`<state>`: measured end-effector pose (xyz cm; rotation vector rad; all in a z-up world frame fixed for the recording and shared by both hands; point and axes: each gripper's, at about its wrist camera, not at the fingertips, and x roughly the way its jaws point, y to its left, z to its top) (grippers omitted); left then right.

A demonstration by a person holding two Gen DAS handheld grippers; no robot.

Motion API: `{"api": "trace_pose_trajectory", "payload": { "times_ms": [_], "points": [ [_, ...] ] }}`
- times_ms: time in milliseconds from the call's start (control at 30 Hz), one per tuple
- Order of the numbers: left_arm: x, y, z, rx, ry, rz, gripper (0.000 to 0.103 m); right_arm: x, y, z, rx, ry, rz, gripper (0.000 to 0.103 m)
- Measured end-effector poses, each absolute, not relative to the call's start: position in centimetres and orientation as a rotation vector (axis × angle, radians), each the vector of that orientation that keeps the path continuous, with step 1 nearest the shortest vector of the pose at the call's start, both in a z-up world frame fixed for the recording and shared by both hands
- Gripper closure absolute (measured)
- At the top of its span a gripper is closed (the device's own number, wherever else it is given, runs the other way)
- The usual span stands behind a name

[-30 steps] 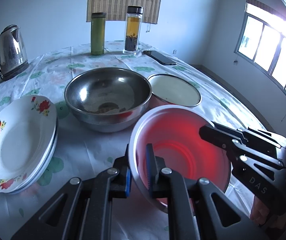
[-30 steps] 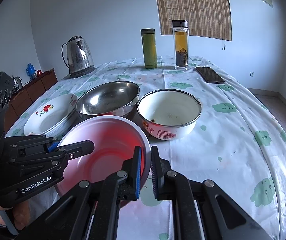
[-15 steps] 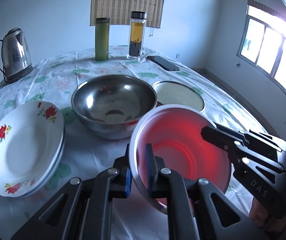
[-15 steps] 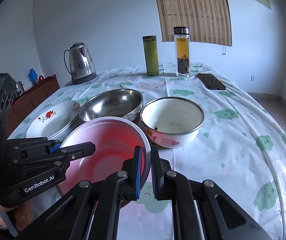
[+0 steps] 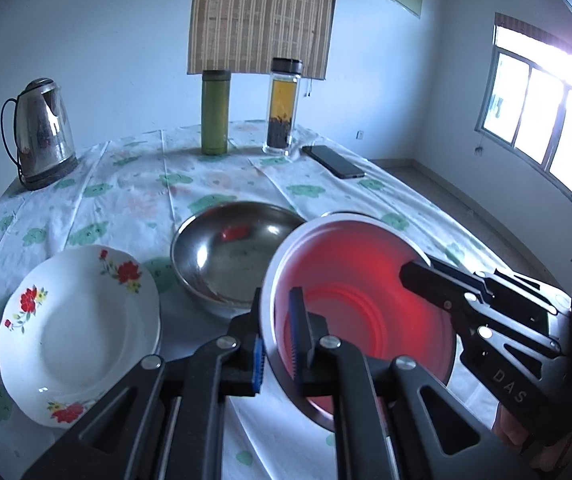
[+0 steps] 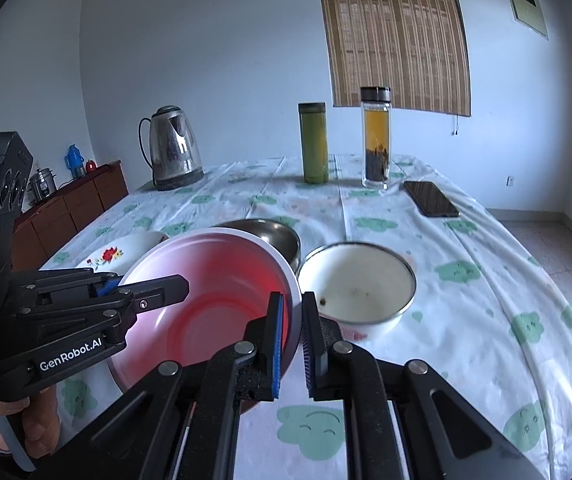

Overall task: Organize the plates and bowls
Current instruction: 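Lift the pink basin with both tools and carry it over the stainless bowl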

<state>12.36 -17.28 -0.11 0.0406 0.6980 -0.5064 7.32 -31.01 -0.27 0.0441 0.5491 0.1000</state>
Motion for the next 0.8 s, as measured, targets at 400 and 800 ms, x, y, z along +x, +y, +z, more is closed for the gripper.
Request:
{"api": "trace_pose_trajectory", "payload": {
  "times_ms": [400, 800],
  "points": [
    [15.0, -15.5, 2.7, -0.006, 0.649, -0.455, 0.096, 9.7, -29.8, 3.8, 0.014, 0.465, 0.142, 0.093],
    [16.6, -14.4, 2.4, -0.047, 0.651, -0.407, 0.095, 12.4, -28.4, 4.3, -0.004, 0.43, 0.169, 0.093]
  ]
}}
